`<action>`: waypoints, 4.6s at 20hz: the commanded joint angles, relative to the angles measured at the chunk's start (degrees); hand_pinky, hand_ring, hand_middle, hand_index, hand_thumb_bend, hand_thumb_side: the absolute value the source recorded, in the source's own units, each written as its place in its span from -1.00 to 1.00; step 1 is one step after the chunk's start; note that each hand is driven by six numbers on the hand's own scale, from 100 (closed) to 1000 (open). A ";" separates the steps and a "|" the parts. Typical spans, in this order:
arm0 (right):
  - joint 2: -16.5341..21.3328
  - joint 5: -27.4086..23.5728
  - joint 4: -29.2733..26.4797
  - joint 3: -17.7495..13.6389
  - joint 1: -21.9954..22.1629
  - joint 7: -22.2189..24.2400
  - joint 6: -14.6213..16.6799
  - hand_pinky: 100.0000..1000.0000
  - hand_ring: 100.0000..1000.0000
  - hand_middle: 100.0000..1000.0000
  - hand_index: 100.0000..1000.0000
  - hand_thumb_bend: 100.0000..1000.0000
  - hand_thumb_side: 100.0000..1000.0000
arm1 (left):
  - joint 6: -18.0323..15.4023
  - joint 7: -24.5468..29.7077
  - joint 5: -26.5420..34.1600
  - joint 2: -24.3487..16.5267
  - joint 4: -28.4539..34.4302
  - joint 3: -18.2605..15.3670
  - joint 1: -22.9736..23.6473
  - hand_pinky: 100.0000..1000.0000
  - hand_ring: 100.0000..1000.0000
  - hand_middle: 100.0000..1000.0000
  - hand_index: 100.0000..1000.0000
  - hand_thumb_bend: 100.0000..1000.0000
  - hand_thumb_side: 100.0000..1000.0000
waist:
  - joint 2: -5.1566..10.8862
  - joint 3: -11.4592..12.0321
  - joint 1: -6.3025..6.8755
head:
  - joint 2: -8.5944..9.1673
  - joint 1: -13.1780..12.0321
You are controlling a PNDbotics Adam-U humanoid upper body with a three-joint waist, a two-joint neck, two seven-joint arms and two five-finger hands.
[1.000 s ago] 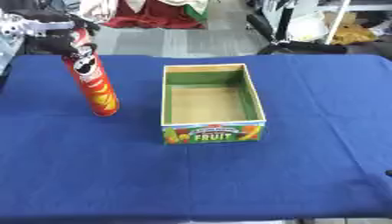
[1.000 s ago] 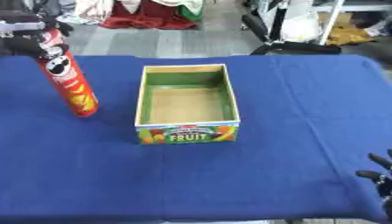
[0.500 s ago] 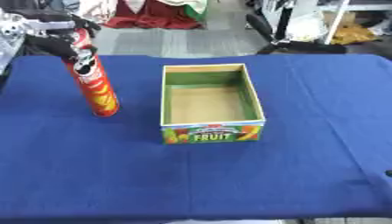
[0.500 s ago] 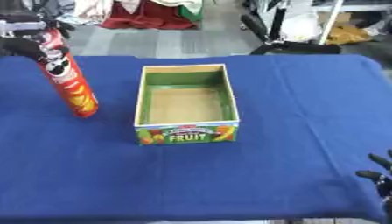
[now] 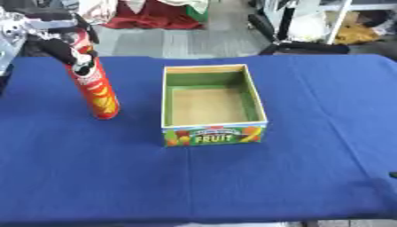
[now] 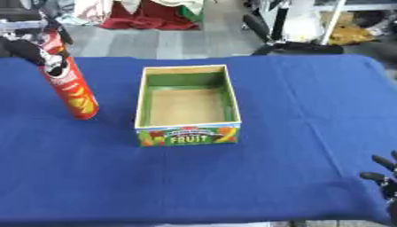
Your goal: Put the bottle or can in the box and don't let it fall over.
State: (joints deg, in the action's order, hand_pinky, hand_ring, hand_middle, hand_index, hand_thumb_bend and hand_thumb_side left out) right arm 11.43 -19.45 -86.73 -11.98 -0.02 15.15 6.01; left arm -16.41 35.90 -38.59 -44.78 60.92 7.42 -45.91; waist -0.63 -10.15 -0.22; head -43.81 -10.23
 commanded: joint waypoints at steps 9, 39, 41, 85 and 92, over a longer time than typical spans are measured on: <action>1.54 -0.32 -0.53 -0.31 -0.50 0.02 -0.08 1.00 0.15 0.61 1.00 -1.00 0.40 | 2.23 -3.58 6.95 -1.93 2.66 -1.24 -4.35 -1.00 -0.90 -0.69 0.24 -1.00 -0.63 | 0.63 -0.09 0.05 | -0.30 -0.06; 0.47 -0.59 -0.35 1.41 -2.19 1.65 -0.77 1.00 0.15 0.60 1.00 -1.00 0.40 | -4.55 -8.77 4.17 16.64 8.25 9.51 -12.36 0.57 0.61 0.59 1.00 -1.00 0.32 | -0.48 -3.06 -0.76 | 1.23 -0.32; 0.49 -0.59 -0.33 1.33 -2.13 1.59 -0.72 1.00 0.15 0.60 1.00 -1.00 0.40 | -5.92 -10.47 4.05 16.25 8.59 9.38 -11.77 0.78 0.81 0.75 1.00 -0.93 0.71 | -0.49 -2.89 -0.78 | 1.29 -0.02; -0.26 -1.24 -2.51 -0.12 -1.68 0.72 0.46 1.00 0.15 0.60 1.00 -1.00 0.38 | 12.75 -23.83 48.96 28.89 43.38 -17.63 39.78 0.26 0.38 0.49 1.00 -1.00 0.78 | -1.69 2.34 -1.73 | 1.19 2.17; -0.29 -0.96 -2.63 0.19 -1.56 1.06 0.38 1.00 0.15 0.60 1.00 -1.00 0.38 | 12.84 -23.89 48.82 29.63 42.84 -17.69 39.94 0.25 0.36 0.48 1.00 -1.00 0.81 | -1.99 2.67 -1.79 | 1.52 2.40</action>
State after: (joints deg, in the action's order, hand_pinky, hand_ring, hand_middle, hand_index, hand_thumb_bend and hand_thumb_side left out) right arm 10.35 -20.44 -87.84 -11.90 -1.05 15.92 6.26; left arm -3.62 11.94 10.56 -14.89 103.10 -10.12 -5.56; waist -2.79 -7.42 -2.04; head -42.71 -7.93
